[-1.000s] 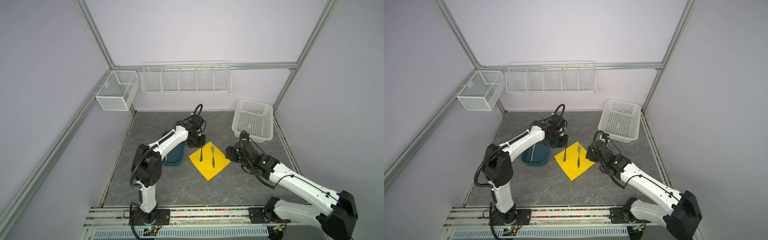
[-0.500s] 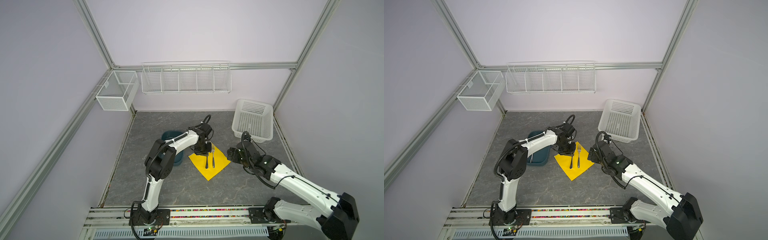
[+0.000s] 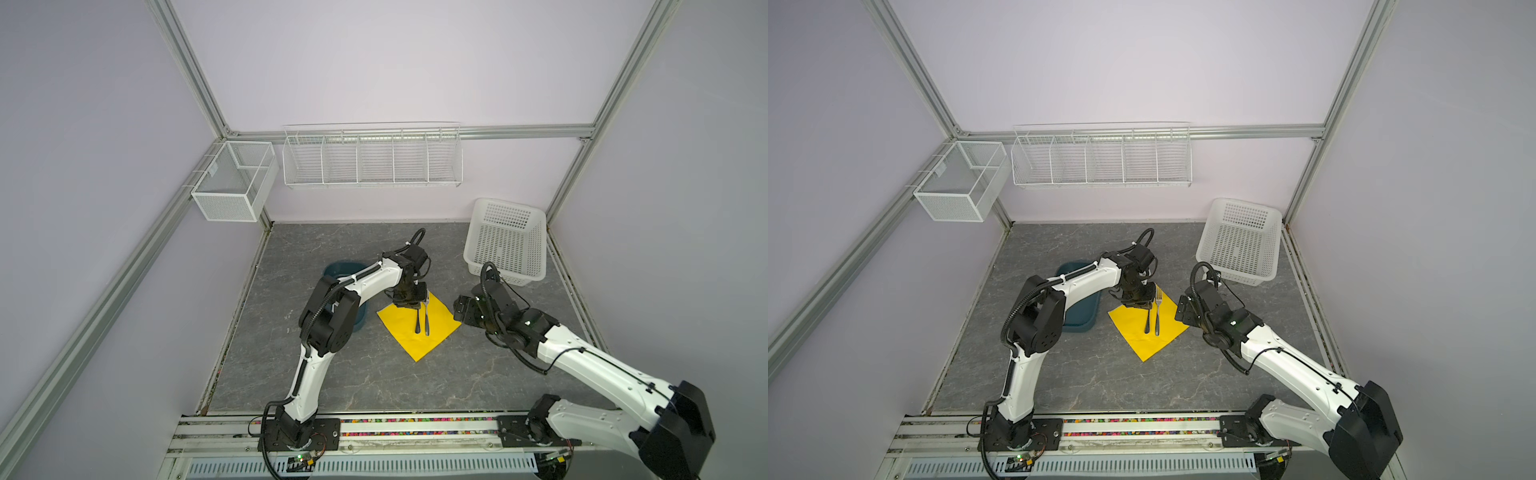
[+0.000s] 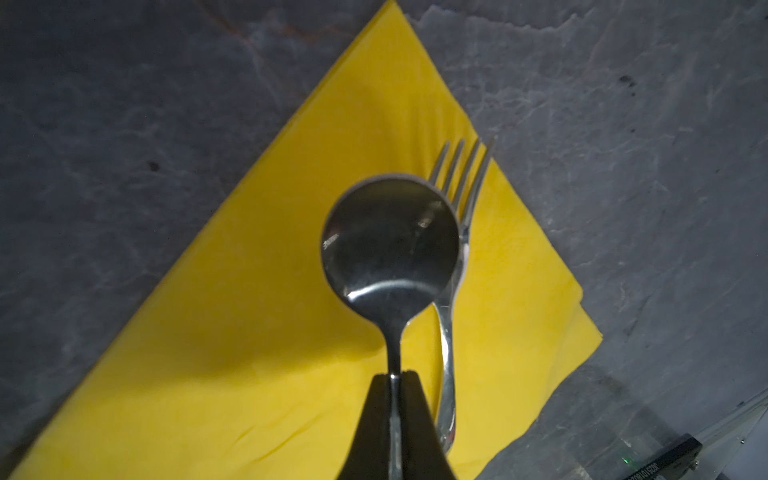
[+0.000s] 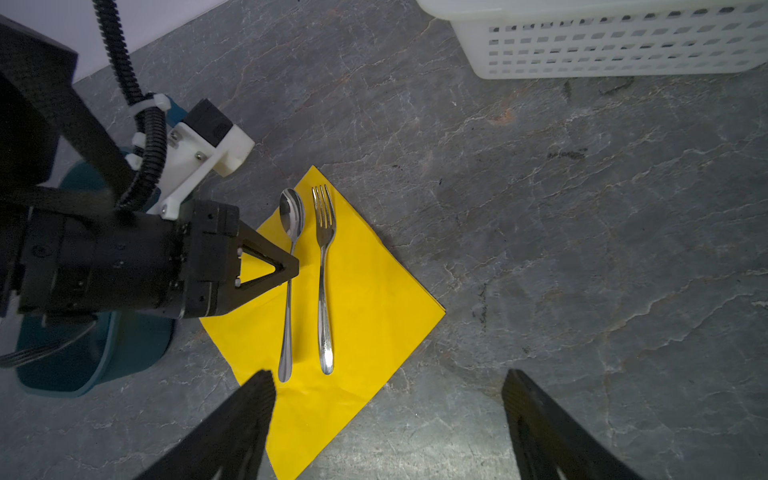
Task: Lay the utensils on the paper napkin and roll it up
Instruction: 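Lower the spoon beside the fork and open the left gripper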
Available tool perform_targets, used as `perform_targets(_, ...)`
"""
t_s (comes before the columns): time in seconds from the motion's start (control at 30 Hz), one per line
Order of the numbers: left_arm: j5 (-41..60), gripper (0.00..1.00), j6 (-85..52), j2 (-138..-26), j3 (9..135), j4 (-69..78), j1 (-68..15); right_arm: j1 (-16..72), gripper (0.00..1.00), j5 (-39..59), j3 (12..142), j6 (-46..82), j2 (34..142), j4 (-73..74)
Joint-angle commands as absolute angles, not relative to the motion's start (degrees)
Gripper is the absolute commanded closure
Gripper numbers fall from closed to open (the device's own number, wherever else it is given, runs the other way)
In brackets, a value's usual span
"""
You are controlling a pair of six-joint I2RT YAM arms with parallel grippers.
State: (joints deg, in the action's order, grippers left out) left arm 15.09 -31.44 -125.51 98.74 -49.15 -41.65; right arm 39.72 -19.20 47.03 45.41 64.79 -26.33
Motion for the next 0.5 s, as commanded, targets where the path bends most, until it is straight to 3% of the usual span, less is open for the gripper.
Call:
perform_targets(0.0,15.4,0.93,-32.34,-127.4,100.44,-49.02,-41.95,39.29,0.11,-18.54,46.8,45.06,65.37,-27.06)
perform_targets(0.47,14.69,0.88,-32.17,-128.72,101.87,-49.39,-41.94,38.99,0.11,-18.06,47.97,44.71,66.26,-27.57)
